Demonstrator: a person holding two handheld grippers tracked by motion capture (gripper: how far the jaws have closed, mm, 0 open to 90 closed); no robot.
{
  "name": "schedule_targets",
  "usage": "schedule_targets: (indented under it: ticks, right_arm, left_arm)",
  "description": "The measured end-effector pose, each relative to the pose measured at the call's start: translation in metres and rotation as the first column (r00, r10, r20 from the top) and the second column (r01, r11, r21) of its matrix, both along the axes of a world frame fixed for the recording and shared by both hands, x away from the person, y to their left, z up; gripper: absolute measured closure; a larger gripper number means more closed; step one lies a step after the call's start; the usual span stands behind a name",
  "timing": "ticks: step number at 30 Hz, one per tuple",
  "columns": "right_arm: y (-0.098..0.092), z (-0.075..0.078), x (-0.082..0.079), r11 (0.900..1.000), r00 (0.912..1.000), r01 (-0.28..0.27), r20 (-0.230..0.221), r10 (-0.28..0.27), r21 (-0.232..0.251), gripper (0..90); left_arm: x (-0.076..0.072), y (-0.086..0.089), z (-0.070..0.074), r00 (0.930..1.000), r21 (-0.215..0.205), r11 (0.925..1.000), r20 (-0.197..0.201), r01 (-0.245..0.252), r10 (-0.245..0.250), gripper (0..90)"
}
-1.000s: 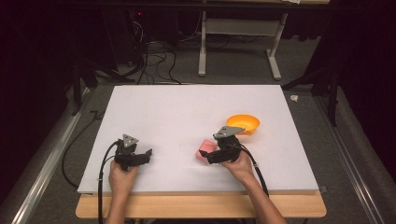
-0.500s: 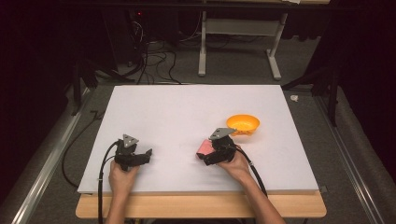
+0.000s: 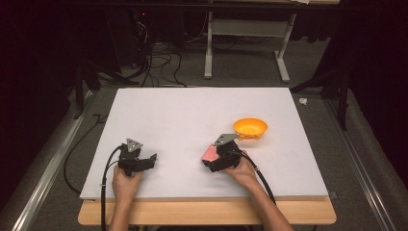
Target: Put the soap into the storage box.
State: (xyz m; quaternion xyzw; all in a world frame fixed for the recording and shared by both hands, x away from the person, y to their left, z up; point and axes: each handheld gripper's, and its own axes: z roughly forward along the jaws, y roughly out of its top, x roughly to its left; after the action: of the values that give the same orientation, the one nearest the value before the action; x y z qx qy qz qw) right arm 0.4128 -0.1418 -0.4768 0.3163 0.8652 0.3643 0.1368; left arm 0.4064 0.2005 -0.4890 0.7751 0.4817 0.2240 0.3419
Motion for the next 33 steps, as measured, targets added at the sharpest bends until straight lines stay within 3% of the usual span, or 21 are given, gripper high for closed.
schedule_targets:
  ticks: [7,22,25,33]
  right_arm:
    - [0.003,-0.007,0.000,0.999,1.0000,-0.006,0.001,0.006,-0.049,12.7]
    - [0.002,-0.008,0.000,1.000,0.9999,0.001,-0.011,-0.002,-0.027,13.5]
    - [0.001,-0.007,0.000,1.000,0.9997,0.006,-0.022,-0.006,-0.002,13.6]
    - [-0.006,0.005,-0.007,0.999,0.9998,0.020,-0.006,-0.019,0.029,13.6]
  left_arm:
    - [0.000,0.000,0.000,1.0000,-0.001,1.0000,0.002,-0.001,0.001,21.6]
    - [0.000,0.000,0.000,1.0000,-0.002,1.0000,0.001,-0.002,0.002,21.6]
    - [0.000,0.000,0.000,1.0000,-0.002,1.0000,0.002,-0.002,0.002,21.6]
    - [0.000,0.000,0.000,1.0000,-0.002,1.0000,0.001,-0.001,0.001,21.5]
